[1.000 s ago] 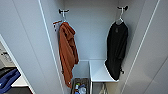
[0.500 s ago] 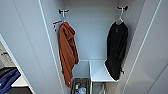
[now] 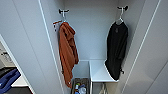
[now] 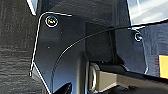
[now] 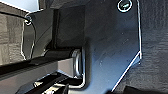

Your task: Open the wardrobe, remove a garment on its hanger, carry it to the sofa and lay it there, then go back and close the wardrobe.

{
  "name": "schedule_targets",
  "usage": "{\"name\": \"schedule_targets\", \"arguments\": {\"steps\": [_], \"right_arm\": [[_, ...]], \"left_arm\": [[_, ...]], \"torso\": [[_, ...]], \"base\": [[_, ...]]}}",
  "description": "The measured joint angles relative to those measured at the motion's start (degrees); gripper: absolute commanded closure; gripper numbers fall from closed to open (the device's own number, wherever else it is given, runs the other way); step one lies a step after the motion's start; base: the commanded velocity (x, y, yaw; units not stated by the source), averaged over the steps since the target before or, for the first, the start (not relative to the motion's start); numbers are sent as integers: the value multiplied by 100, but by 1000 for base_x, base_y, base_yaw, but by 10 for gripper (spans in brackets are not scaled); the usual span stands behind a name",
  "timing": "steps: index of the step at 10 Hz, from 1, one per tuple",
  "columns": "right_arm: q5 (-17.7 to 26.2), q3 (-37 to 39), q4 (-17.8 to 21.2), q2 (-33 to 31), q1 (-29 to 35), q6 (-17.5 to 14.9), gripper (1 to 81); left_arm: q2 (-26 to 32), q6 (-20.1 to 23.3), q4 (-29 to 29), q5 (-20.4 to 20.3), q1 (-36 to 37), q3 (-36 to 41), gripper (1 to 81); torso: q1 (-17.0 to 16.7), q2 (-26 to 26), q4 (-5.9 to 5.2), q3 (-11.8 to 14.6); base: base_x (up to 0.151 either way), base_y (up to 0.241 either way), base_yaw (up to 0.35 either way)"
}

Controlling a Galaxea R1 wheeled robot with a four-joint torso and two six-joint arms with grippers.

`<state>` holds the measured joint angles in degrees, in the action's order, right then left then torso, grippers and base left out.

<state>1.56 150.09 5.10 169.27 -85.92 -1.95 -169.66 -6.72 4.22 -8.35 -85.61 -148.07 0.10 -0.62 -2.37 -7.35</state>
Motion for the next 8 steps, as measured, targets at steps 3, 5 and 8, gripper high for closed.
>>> {"name": "schedule_targets", "arguments": {"steps": [3,5,8], "right_arm": [[-129,252,22,59,-158,-24,10],[-327,-72,20,-94,-138,-37,10],[-600,-657,-2,-218,-239,-41,10]], "left_arm": [[4,0,24,1,-2,0,10],[33,2,27,1,-2,0,10],[30,2,29,1,-2,0,10]], "torso": [[0,0,0,0],[0,0,0,0],[0,0,0,0]], "base": [[0,0,0],[0,0,0],[0,0,0]]}}
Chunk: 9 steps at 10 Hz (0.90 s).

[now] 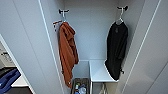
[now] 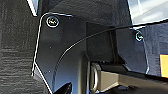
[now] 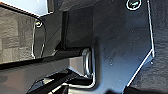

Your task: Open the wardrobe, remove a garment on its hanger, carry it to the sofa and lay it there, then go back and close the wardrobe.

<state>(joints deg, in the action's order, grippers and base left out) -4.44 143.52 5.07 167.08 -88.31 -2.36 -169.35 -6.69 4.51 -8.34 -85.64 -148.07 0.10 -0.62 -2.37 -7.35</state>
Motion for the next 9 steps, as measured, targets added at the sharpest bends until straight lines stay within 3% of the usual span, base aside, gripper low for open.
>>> {"name": "schedule_targets", "arguments": {"steps": [3,9], "right_arm": [[-178,91,-20,-104,-55,-2,10],[-201,88,-30,-35,-17,-17,10]], "left_arm": [[0,0,2,-1,0,0,10],[0,0,28,-15,-9,7,10]], "torso": [[0,0,0,0],[-9,-9,0,4]], "base": [[0,0,0],[85,0,0]]}}
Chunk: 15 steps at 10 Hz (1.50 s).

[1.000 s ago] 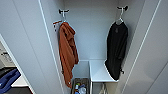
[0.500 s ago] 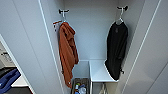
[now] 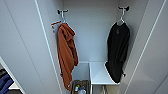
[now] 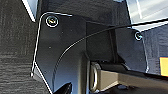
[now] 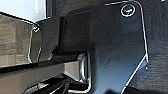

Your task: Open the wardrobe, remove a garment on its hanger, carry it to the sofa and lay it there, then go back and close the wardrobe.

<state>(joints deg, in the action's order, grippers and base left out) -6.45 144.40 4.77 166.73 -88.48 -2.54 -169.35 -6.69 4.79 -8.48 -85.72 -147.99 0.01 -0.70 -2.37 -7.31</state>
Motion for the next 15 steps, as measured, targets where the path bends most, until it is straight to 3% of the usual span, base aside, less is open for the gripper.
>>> {"name": "schedule_targets", "arguments": {"steps": [8,15], "right_arm": [[26,78,-28,72,-27,-2,10],[23,179,-33,110,-27,-5,10]], "left_arm": [[0,0,11,9,-9,15,10],[-2,0,11,11,-33,20,10]], "torso": [[0,0,0,0],[0,0,0,0]], "base": [[93,0,0],[93,-72,0]]}}
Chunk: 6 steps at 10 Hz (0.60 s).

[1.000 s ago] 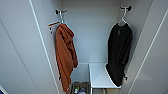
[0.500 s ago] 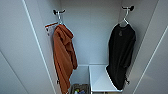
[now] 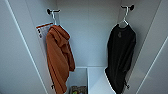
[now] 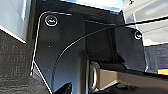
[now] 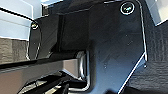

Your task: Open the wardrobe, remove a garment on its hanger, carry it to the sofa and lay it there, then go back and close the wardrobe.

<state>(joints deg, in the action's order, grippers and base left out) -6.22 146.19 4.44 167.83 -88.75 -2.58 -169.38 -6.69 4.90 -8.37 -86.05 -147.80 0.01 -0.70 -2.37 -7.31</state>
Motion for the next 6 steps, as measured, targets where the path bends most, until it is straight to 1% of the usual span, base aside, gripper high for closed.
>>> {"name": "schedule_targets", "arguments": {"steps": [2,6], "right_arm": [[-1,4,0,-5,5,0,10],[11,15,0,-2,0,0,10]], "left_arm": [[-13,0,2,-5,2,0,10],[-11,0,2,-2,11,11,10]], "torso": [[0,0,0,0],[0,0,0,0]], "base": [[93,-61,0],[93,0,0]]}}
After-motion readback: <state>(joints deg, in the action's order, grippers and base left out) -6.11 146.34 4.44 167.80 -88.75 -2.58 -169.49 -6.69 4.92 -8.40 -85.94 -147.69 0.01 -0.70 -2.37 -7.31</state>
